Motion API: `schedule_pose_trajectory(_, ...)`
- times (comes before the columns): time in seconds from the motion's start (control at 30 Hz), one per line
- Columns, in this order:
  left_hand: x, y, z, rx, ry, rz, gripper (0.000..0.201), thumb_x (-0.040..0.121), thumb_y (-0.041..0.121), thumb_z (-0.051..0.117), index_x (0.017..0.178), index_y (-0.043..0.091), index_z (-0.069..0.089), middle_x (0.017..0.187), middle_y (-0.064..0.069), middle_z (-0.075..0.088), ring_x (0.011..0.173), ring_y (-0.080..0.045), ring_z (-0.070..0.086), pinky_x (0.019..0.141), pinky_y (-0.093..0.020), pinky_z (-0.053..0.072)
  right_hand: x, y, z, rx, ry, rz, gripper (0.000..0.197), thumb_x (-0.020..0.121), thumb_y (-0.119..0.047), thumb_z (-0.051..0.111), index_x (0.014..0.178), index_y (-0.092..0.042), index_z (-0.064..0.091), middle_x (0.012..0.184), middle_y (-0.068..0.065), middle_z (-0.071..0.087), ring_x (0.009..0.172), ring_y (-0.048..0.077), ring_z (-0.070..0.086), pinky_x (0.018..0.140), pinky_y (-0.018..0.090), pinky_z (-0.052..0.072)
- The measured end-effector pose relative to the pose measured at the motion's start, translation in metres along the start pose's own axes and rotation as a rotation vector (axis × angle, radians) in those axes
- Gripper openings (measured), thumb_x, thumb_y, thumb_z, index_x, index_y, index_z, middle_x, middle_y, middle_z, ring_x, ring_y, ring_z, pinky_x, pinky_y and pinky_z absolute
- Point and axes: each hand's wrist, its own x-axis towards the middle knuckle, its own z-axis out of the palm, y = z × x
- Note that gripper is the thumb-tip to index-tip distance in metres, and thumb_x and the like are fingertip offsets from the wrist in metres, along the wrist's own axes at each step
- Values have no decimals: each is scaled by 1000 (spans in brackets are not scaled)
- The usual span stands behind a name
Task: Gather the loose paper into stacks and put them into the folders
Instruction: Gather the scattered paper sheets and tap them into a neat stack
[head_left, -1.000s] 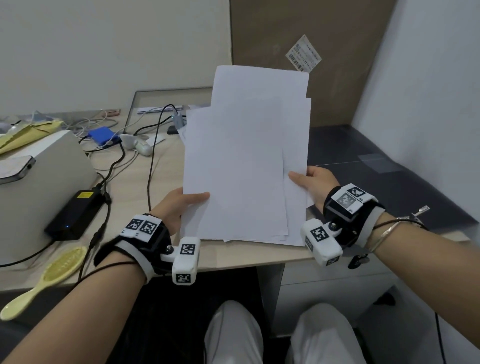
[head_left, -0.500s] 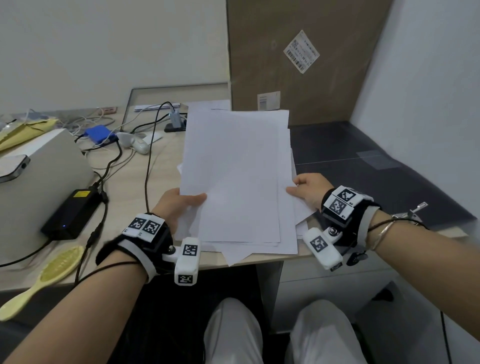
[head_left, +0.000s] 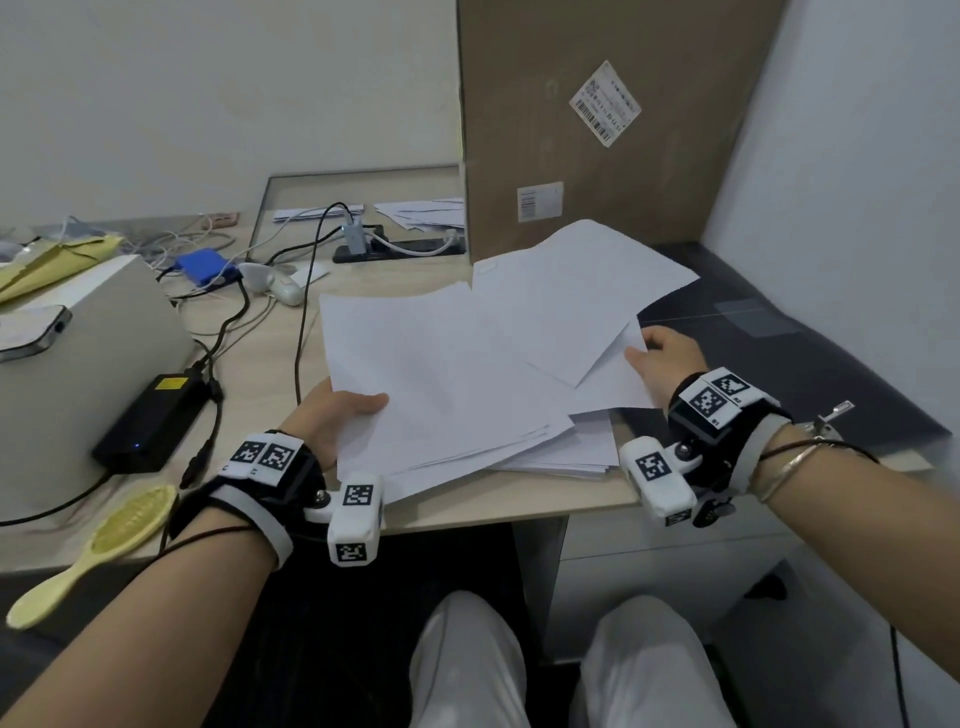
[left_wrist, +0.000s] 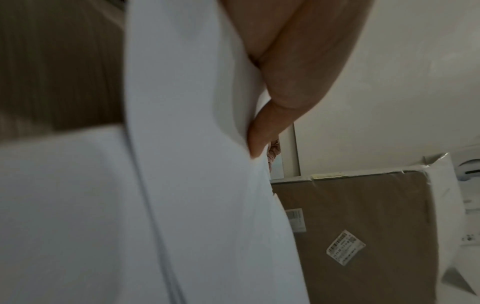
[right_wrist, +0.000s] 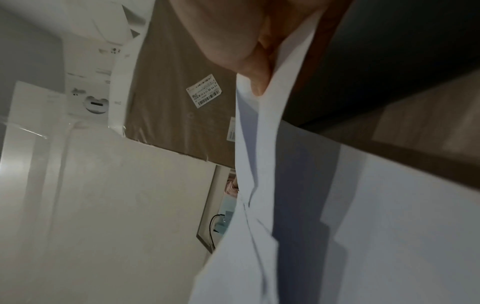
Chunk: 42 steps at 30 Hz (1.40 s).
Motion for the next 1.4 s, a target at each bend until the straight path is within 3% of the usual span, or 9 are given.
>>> schedule_pose_trajectory(0.1, -3, 5, -7, -39, -14, 65, 39, 88, -2, 57, 127, 2, 54, 116, -20, 66, 101, -37, 65, 79, -42, 54, 0, 5, 0, 7, -64, -1, 16, 87, -3, 55, 94, -14, 64, 91, 5, 63, 84, 20, 58, 79, 32, 48)
schedule_pose_trajectory(0.23, -9, 15, -19, -83, -81, 121, 60, 77, 12, 68, 134, 9, 50, 128, -18, 62, 116, -38, 59, 98, -54, 46, -3, 8, -5, -43, -214, -1, 14, 88, -3, 55, 94, -14, 62, 86, 10, 63, 79, 21, 58, 73, 28, 46)
schedule_pose_trajectory(0.37, -12, 29, -9, -71, -134, 43, 46, 82, 12, 66, 127, 12, 55, 110, -13, 70, 93, -31, 69, 79, -47, 56, -4, 7, -10, -160, -379, 12, 10, 91, -7, 54, 92, -16, 59, 77, -2, 59, 70, 9, 60, 52, 16, 41)
schedule_pose_trajectory(0.47, -13, 46, 4, -35, -159, 79, 27, 90, 11, 56, 118, 13, 58, 93, -8, 74, 75, -24, 73, 63, -37, 59, 1, 10, -11, -177, -446, 72, 10, 91, -8, 57, 90, -18, 61, 91, 2, 63, 85, 19, 60, 69, 24, 48)
schedule_pose_trajectory(0.6, -24, 81, 28, -68, -199, 213, 14, 93, 10, 53, 102, 14, 62, 83, -4, 73, 69, -19, 72, 62, -34, 60, 4, 16, -10, -194, -487, 91, 19, 90, -9, 59, 80, -25, 60, 90, 0, 64, 88, 21, 60, 85, 33, 47)
schedule_pose_trajectory(0.73, -22, 98, 50, -105, -271, 206, 17, 92, 14, 55, 106, 12, 63, 92, -7, 73, 78, -22, 71, 70, -36, 60, 2, 16, -10, -200, -496, 85, 14, 89, -7, 59, 100, -13, 65, 95, 2, 64, 91, 21, 60, 79, 28, 47)
schedule_pose_trajectory(0.93, 20, 64, 62, 252, -148, -109, 33, 91, 9, 60, 122, 1, 57, 107, -16, 69, 93, -31, 67, 87, -46, 53, 2, 17, -15, -271, -539, 74, 22, 89, -14, 61, 110, -16, 64, 106, 2, 64, 96, 18, 60, 77, 23, 47)
schedule_pose_trajectory(1.1, 53, 52, 73, 749, 36, -15, 52, 82, 20, 72, 126, -2, 56, 127, -19, 61, 117, -34, 59, 100, -46, 48, 2, 9, -15, -371, -652, 33, 56, 88, -9, 59, 140, -22, 44, 135, 0, 53, 119, 19, 53, 91, 22, 39)
schedule_pose_trajectory(1.4, 77, 46, 85, 759, -67, 16, 56, 67, 20, 75, 118, 0, 62, 120, -18, 64, 110, -37, 61, 99, -51, 47, 1, 10, -11, -380, -747, 5, 70, 86, -10, 64, 146, -29, 32, 144, -5, 46, 129, 15, 46, 101, 21, 35)
